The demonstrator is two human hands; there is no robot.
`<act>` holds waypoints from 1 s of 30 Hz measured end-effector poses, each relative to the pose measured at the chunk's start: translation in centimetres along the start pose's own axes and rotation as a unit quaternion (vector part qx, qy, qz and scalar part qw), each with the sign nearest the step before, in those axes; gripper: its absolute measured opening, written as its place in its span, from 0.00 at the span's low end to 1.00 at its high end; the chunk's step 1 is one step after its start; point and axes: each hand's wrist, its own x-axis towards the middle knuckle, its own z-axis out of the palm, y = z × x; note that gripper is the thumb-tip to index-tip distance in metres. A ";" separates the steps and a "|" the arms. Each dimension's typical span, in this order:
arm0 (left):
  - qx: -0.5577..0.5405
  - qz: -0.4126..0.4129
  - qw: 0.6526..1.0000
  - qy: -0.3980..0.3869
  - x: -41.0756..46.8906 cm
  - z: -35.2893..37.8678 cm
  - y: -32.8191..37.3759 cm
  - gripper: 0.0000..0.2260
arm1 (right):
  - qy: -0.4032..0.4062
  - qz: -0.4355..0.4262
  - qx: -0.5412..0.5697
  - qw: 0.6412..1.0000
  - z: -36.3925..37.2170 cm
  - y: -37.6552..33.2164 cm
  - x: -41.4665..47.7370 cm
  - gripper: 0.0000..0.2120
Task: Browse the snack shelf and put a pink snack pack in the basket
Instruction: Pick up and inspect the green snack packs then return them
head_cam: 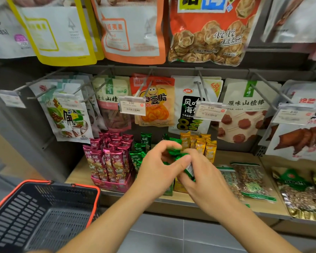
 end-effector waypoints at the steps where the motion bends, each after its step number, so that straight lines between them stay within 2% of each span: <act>1: 0.010 0.010 1.000 0.013 0.0 0.1 0.1 0.06 | 0.002 -0.009 -0.018 1.000 0.1 -0.1 -0.1 0.18; 3: -0.011 -0.004 1.000 0.024 0.2 -0.2 0.1 0.02 | 0.000 -0.022 -0.035 0.999 0.1 -0.1 0.0 0.19; 7: -0.090 -0.045 0.995 -0.003 0.8 -1.4 0.1 0.03 | -0.013 -0.028 -0.059 0.998 0.0 0.3 0.2 0.21; 11: -0.091 -0.038 0.995 -0.005 1.0 -1.9 0.1 0.04 | -0.035 -0.028 -0.042 0.998 -0.1 0.5 0.5 0.26; 17: -0.169 -0.058 0.982 0.061 2.0 -3.9 -0.1 0.08 | -0.147 -0.008 0.014 0.989 -1.3 2.5 0.7 0.32; 22: -0.197 -0.042 0.975 0.093 2.7 -4.5 -0.8 0.04 | -0.144 -0.003 0.121 0.982 -1.3 2.3 0.6 0.23; 28: -0.178 -0.058 0.978 0.088 3.0 -4.1 -1.5 0.24 | -0.134 -0.009 0.150 0.980 -0.6 1.6 0.3 0.21; 30: -0.187 -0.061 0.976 0.089 3.0 -3.9 -1.7 0.28 | -0.138 0.004 0.157 0.978 -0.5 1.3 0.3 0.21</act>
